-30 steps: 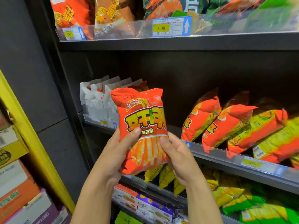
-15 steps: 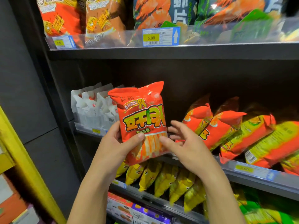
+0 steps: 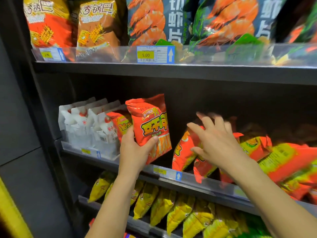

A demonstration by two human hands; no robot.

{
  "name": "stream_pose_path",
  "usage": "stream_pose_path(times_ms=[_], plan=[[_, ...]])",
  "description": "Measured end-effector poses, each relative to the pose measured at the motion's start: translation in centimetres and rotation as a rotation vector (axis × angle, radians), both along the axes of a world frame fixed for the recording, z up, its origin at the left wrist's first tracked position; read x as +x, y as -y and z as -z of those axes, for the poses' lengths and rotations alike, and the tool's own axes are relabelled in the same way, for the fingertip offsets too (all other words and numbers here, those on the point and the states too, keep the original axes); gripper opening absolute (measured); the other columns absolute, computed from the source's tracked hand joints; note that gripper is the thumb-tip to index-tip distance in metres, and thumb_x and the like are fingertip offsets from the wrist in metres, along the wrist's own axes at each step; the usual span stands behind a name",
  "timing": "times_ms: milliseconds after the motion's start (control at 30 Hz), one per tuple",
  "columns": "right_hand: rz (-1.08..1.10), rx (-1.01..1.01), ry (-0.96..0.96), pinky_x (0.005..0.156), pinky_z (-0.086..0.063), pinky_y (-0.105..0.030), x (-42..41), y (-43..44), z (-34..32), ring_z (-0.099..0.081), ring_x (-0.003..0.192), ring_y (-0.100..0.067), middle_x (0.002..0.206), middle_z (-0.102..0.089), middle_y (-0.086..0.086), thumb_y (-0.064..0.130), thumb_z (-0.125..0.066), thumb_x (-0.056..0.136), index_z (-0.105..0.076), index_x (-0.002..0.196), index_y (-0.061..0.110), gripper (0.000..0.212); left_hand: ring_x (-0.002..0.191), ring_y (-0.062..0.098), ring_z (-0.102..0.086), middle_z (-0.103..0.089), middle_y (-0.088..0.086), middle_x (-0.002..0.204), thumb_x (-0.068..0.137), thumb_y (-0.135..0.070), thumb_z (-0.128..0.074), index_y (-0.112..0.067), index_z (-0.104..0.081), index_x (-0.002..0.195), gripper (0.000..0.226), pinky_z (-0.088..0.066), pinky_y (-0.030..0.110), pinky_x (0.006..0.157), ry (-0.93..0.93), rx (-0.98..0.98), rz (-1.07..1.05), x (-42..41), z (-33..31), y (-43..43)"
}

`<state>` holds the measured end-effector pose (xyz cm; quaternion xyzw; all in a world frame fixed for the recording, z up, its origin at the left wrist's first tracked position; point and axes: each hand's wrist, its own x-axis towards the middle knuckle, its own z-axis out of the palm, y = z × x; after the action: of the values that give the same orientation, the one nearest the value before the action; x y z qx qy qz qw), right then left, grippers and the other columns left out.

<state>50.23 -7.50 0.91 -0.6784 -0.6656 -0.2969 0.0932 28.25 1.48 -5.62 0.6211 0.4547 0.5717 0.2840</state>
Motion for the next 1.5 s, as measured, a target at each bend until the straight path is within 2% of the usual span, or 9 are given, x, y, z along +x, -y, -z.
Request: stream_pose_path(times_ms=[67, 167, 367, 567, 767, 933, 1100, 1267, 1500], plan=[[-0.012, -0.046, 0.011, 0.107, -0.043, -0.049, 0.4, -0.2, 0.0, -0.041, 0.141, -0.039, 0.165, -0.033, -0.008, 0.049, -0.074, 0.091, -0.037, 0.158, 0.034, 0.078, 0.115, 0.013, -0.063, -0.065, -0.012, 0.121, 0.081, -0.052, -0.084, -0.042, -0.058, 0.125, 0.052, -0.058, 0.047, 0.097, -0.039, 0.033, -0.053, 0.9, 0.4, -1.0], [-0.041, -0.067, 0.062, 0.091, -0.051, -0.046, 0.9, 0.0, 0.0, -0.057, 0.121, -0.037, 0.149, -0.052, -0.010, 0.029, -0.080, 0.085, -0.051, 0.149, 0.029, 0.070, 0.114, 0.015, -0.062, -0.064, -0.010, 0.120, 0.082, -0.055, -0.082, -0.035, -0.060, 0.132, 0.058, -0.056, 0.043, 0.095, -0.094, 0.046, -0.143, 2.1, 1.2, -2.0], [-0.110, -0.034, 0.070, 0.089, -0.049, -0.043, 1.4, -0.1, -0.1, -0.056, 0.122, -0.034, 0.148, -0.050, -0.008, 0.010, -0.074, 0.085, -0.050, 0.148, 0.028, 0.070, 0.124, 0.021, -0.054, -0.064, -0.005, 0.126, 0.084, -0.058, -0.079, -0.027, -0.057, 0.138, 0.066, -0.053, 0.048, 0.101, -0.215, -0.028, -0.296, 3.5, 2.7, -3.1], [-0.095, -0.084, 0.100, 0.058, -0.052, -0.038, 1.9, -0.9, -0.1, -0.066, 0.089, -0.030, 0.113, -0.067, -0.006, 0.006, -0.096, 0.049, -0.071, 0.120, 0.027, 0.078, 0.128, 0.028, -0.057, -0.062, 0.006, 0.133, 0.081, -0.059, -0.081, -0.016, -0.051, 0.139, 0.078, -0.053, 0.053, 0.102, -0.241, -0.109, -0.356, 3.3, 3.9, -3.3], [-0.200, -0.006, -0.047, 0.070, -0.038, -0.033, 2.1, -1.0, 0.0, -0.050, 0.119, -0.028, 0.141, -0.049, -0.003, 0.002, -0.069, 0.091, -0.052, 0.147, 0.033, 0.067, 0.132, 0.031, -0.053, -0.050, 0.010, 0.140, 0.081, -0.058, -0.082, -0.010, -0.039, 0.151, 0.095, -0.053, 0.049, 0.103, -0.256, -0.114, -0.363, 3.1, 3.4, -3.0], [-0.261, 0.022, -0.139, 0.061, -0.041, -0.033, 1.9, -1.0, -0.1, -0.059, 0.105, -0.031, 0.124, -0.058, -0.004, -0.003, -0.082, 0.078, -0.065, 0.134, 0.029, 0.067, 0.135, 0.024, -0.043, -0.044, 0.007, 0.143, 0.084, -0.059, -0.078, -0.012, -0.036, 0.153, 0.093, -0.046, 0.046, 0.108, -0.211, 0.067, -0.387, 2.9, 3.0, -1.0], [-0.334, 0.104, -0.162, 0.056, -0.045, -0.032, 1.6, -0.4, -0.5, -0.057, 0.097, -0.030, 0.114, -0.060, -0.008, -0.003, -0.092, 0.068, -0.071, 0.124, 0.020, 0.064, 0.132, 0.005, -0.036, -0.046, -0.012, 0.142, 0.085, -0.068, -0.071, -0.028, -0.044, 0.147, 0.079, -0.043, 0.037, 0.109, -0.320, 0.327, -0.078, 3.4, 1.8, 1.9], [-0.395, 0.228, -0.156, 0.060, -0.056, -0.039, -0.2, 2.0, -1.9, -0.059, 0.102, -0.033, 0.117, -0.063, -0.012, 0.000, -0.091, 0.071, -0.071, 0.126, 0.016, 0.060, 0.147, 0.008, -0.030, -0.034, -0.014, 0.159, 0.076, -0.060, -0.086, -0.037, -0.020, 0.160, 0.109, -0.033, 0.034, 0.121, -0.492, 0.317, 0.071, 4.8, 0.2, 3.7], [-0.465, 0.295, -0.236, 0.079, -0.061, -0.042, -1.9, 4.8, -2.3, -0.055, 0.117, -0.025, 0.138, -0.059, -0.003, 0.021, -0.073, 0.093, -0.058, 0.146, 0.025, 0.055, 0.136, 0.009, -0.050, -0.047, -0.016, 0.150, 0.083, -0.049, -0.086, -0.043, -0.023, 0.158, 0.098, -0.052, 0.039, 0.110, -0.360, 0.243, 0.083, 3.6, 0.0, 5.5]])
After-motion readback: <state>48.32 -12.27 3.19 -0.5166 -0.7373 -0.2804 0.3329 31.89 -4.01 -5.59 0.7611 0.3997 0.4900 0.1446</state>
